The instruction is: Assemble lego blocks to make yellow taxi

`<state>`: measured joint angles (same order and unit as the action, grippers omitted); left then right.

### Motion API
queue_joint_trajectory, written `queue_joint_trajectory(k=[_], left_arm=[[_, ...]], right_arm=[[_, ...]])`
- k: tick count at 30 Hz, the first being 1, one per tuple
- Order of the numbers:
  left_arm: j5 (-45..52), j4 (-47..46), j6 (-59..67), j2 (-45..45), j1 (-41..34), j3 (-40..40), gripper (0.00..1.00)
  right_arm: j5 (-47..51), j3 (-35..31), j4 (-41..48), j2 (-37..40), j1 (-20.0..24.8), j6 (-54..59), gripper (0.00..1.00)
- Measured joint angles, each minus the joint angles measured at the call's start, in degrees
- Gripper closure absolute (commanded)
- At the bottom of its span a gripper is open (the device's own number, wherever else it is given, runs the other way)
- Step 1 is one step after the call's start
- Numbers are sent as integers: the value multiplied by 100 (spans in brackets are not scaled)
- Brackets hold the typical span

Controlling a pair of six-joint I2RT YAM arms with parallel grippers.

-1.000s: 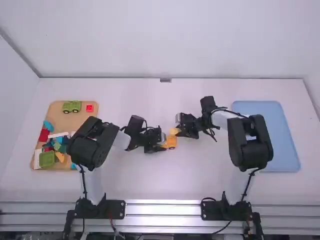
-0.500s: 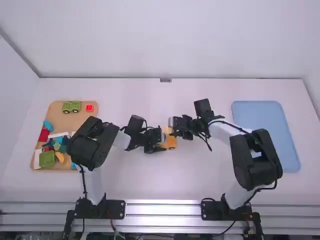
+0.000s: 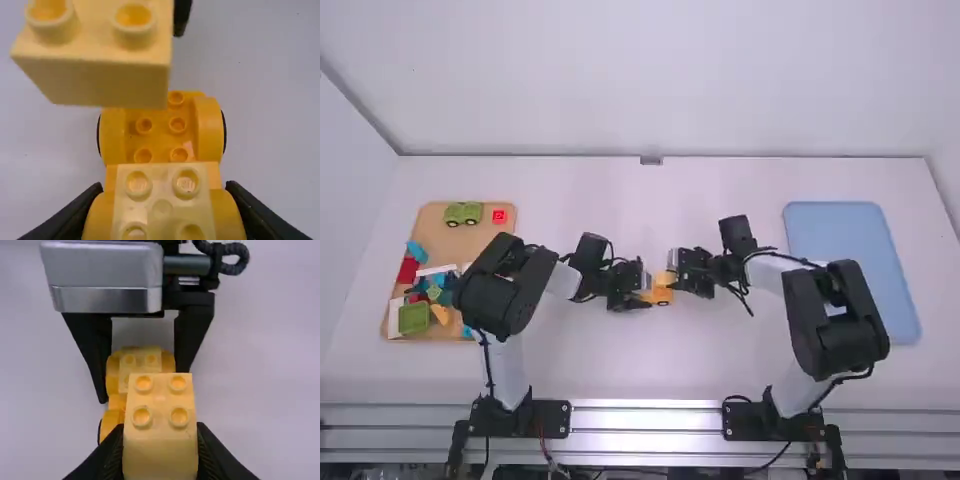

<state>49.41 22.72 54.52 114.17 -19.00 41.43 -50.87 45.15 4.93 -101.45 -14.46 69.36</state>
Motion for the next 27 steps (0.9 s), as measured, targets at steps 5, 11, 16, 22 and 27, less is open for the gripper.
queue_joint_trajectory(k=[5,11,16,22,27], left_arm=[[7,4,63,0,-4,-2,66],[9,4,66,0,-2,0,66],[7,4,68,-2,-2,0,66],[9,4,66,0,-24,-2,66],[7,4,66,0,-24,0,66]], right_arm=[[-17,-37,-66,-146,-105,-74,87],[-63,-39,-177,-461,-90,-136,87],[-20,-39,-175,-461,-92,-146,87],[94,-44,-85,-461,-92,-149,87],[249,-44,-92,-461,-107,-177,86]])
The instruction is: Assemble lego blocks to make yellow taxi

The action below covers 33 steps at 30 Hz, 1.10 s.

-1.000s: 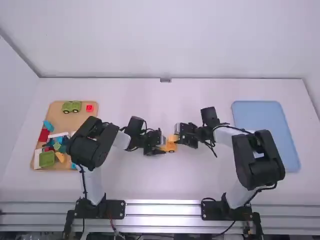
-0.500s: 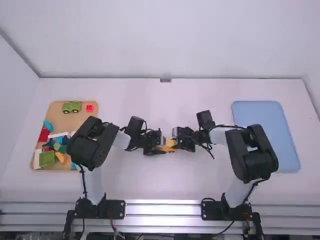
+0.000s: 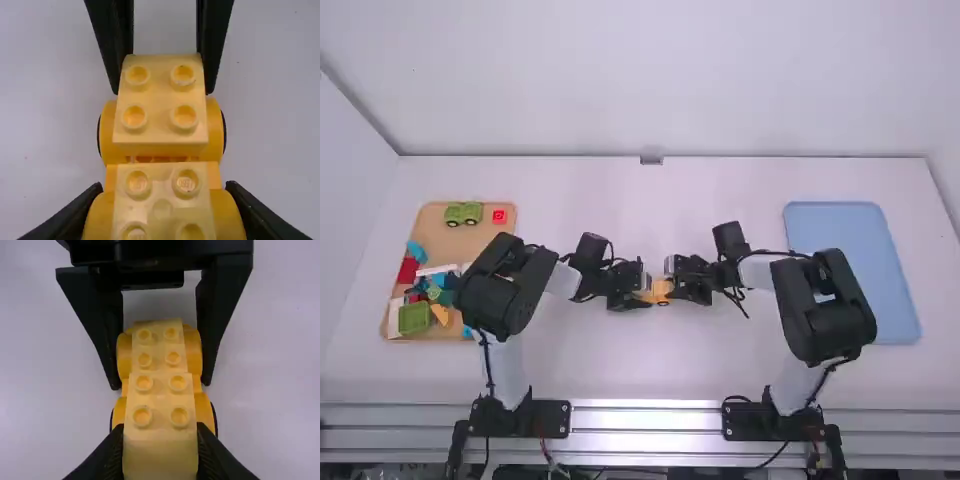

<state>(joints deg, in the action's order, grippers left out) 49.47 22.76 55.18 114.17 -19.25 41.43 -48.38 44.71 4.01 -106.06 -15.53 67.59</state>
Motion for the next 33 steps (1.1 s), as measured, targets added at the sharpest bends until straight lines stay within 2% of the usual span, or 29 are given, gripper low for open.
queue_joint_trajectory(k=[11,13,14,16,19,22,27,29,30,31,32,33], left_arm=[[24,-2,4,0,2,0,66],[24,-2,4,0,0,0,65],[24,-2,9,0,2,0,65],[28,-2,22,0,0,0,65],[66,-22,24,0,2,0,65],[92,-22,22,0,2,0,65],[140,-20,22,2,0,0,65],[153,-20,24,2,0,-2,65],[151,-17,22,4,0,-2,66],[151,-20,22,4,0,0,65],[151,-20,22,4,0,0,66],[153,-20,22,4,0,0,66]], right_arm=[[184,0,-101,0,-138,-122,86],[184,0,-90,0,-129,-133,78],[184,0,-83,0,-120,-138,62],[188,0,-79,0,-101,-151,48],[234,0,-129,0,-70,-149,38],[173,-4,-313,0,-66,-160,34],[-55,-9,-319,57,-48,-153,33],[-232,-11,-175,225,-9,-109,39],[-343,-11,-68,389,46,-26,57],[-385,-11,-20,459,74,22,64],[-433,-11,48,553,118,70,85],[-483,-11,101,656,181,122,100]])
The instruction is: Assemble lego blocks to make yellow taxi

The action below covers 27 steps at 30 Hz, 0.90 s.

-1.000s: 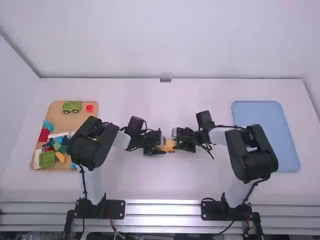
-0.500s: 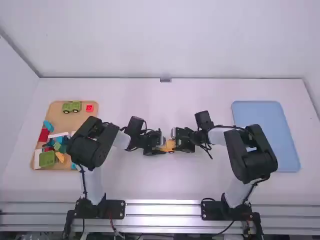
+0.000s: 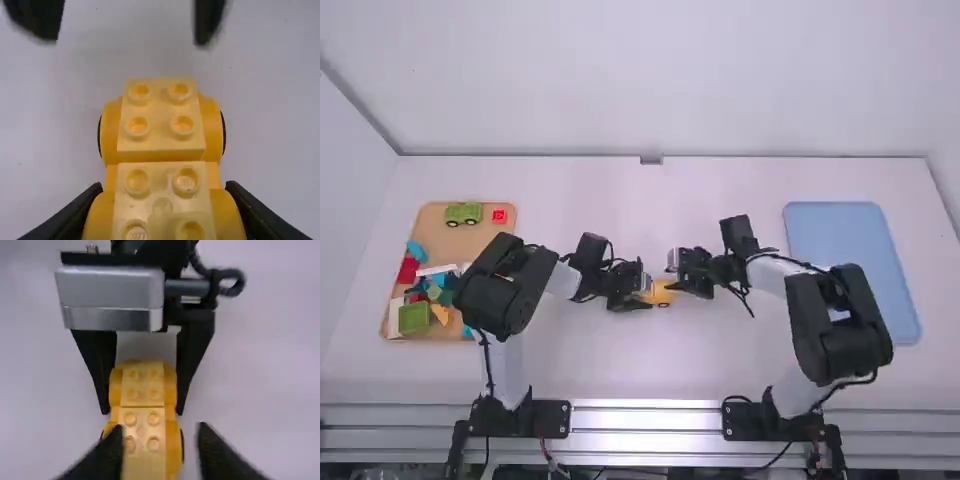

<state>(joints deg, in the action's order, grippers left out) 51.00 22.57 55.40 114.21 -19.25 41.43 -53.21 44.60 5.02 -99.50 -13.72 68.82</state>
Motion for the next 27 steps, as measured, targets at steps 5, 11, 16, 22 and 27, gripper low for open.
queue_joint_trajectory(k=[5,11,16,22,27], left_arm=[[-2,0,0,0,0,0,66],[-4,-31,-2,0,0,-2,66],[-2,-74,-4,2,0,-4,66],[26,-57,-4,4,0,-4,67],[11,-50,-9,7,0,-9,67]], right_arm=[[66,0,-7,-72,11,4,100],[68,2,-507,-723,-177,-315,100],[-168,162,-319,-944,-138,-446,100],[-111,446,334,-1032,-129,-271,100],[72,507,393,-1029,-201,-227,100]])
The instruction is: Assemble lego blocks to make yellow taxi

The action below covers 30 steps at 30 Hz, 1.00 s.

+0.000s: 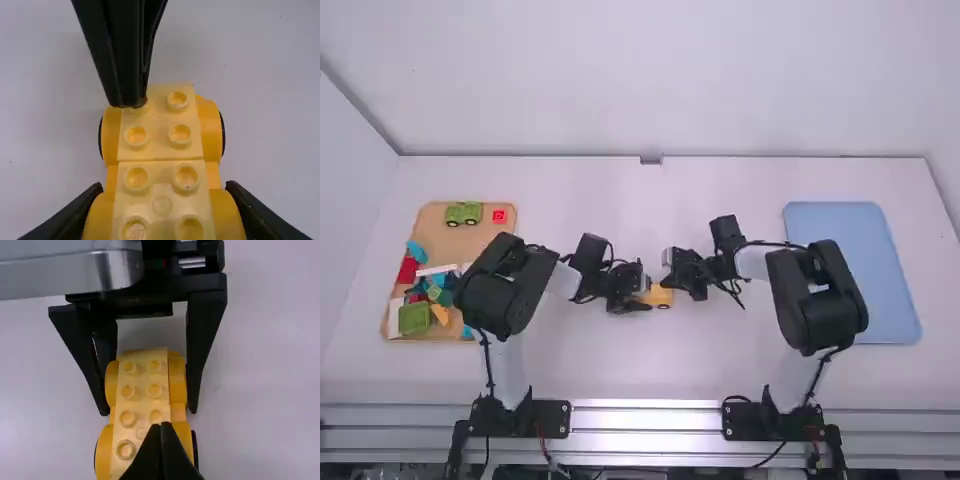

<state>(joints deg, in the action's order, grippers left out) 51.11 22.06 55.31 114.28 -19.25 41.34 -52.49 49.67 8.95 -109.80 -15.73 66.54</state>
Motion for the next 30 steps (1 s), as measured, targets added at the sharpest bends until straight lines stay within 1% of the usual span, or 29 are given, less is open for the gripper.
queue_joint_trajectory(k=[8,12,17,26,27,30], left_arm=[[-68,9,-87,0,114,-4,68],[-74,28,-76,0,114,-2,68],[-28,92,-13,-2,20,9,68],[-13,94,-11,0,-4,28,67],[-15,92,-11,-2,-4,31,67],[-122,57,-37,0,-7,74,65]], right_arm=[[549,35,-354,144,-299,-356,100],[608,44,-308,205,-306,-341,100],[420,-81,-201,415,-208,55,100],[232,-313,-337,535,-162,247,100],[221,-319,-391,535,-162,247,99],[256,-319,-721,555,-127,4,86]])
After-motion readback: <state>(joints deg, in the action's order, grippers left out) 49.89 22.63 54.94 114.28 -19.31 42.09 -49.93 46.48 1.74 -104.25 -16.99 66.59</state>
